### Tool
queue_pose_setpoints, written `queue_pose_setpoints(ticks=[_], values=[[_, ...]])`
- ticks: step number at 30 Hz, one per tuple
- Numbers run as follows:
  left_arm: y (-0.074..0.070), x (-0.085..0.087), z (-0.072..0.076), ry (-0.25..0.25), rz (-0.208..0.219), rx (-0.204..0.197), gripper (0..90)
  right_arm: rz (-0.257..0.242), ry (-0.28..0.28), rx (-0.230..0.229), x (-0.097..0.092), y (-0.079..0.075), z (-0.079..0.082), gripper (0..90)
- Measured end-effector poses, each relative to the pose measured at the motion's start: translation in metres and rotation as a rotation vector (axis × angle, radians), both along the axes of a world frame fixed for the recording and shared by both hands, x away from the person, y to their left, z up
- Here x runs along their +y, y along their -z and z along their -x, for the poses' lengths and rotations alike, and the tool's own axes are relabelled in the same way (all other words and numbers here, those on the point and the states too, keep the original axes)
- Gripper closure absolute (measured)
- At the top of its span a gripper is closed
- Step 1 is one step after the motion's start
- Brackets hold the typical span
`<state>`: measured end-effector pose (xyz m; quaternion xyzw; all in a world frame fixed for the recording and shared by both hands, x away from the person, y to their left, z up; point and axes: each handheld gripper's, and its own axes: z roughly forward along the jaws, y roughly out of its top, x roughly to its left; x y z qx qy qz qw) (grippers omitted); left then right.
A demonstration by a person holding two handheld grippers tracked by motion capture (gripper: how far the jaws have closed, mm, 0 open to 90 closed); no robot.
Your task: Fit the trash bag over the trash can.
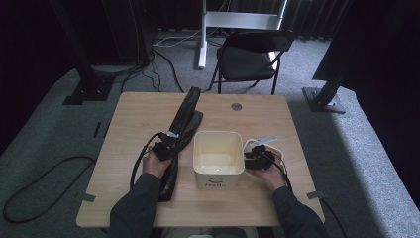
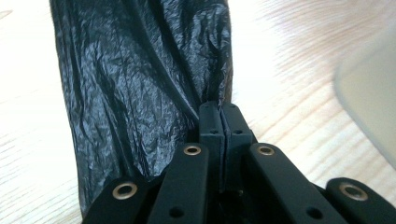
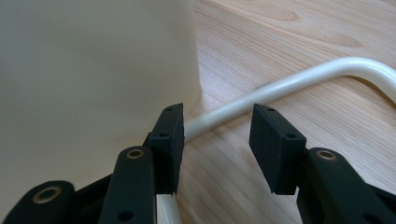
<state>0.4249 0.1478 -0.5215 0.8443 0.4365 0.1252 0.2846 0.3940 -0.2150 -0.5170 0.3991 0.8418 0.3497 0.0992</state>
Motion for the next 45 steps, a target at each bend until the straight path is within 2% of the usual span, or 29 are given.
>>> queue_pose_setpoints(ticks=[5,12,21,22,26,31,37,45], values=[[-0.003,0.0,0.003,0.046,0.021,-0.021,89.7,-0.003,0.0,0.01,0.004,0.002,-0.003,55.4],[-0.013,0.002,0.007,0.073,0.052,-0.059,89.7,-0.02,0.006,0.019,0.004,0.003,-0.005,55.7],[-0.021,0.008,0.009,0.082,0.095,-0.093,89.7,-0.017,-0.008,0.023,0.009,0.004,-0.004,56.0],[-0.024,0.01,0.01,0.087,0.12,-0.104,89.7,-0.017,-0.014,0.024,0.01,0.004,-0.003,56.0],[-0.028,0.011,0.01,0.104,0.13,-0.107,89.7,-0.014,-0.02,0.027,0.012,0.005,-0.003,56.0],[-0.042,0.014,0.009,0.127,0.171,-0.131,89.7,-0.014,-0.025,0.026,0.012,0.004,-0.002,56.0],[-0.056,0.021,0.008,0.122,0.23,-0.148,89.7,-0.014,-0.026,0.03,0.013,0.004,-0.001,56.0],[-0.071,0.027,0.006,0.118,0.257,-0.155,89.7,-0.012,-0.028,0.025,0.014,0.004,0.0,56.1]])
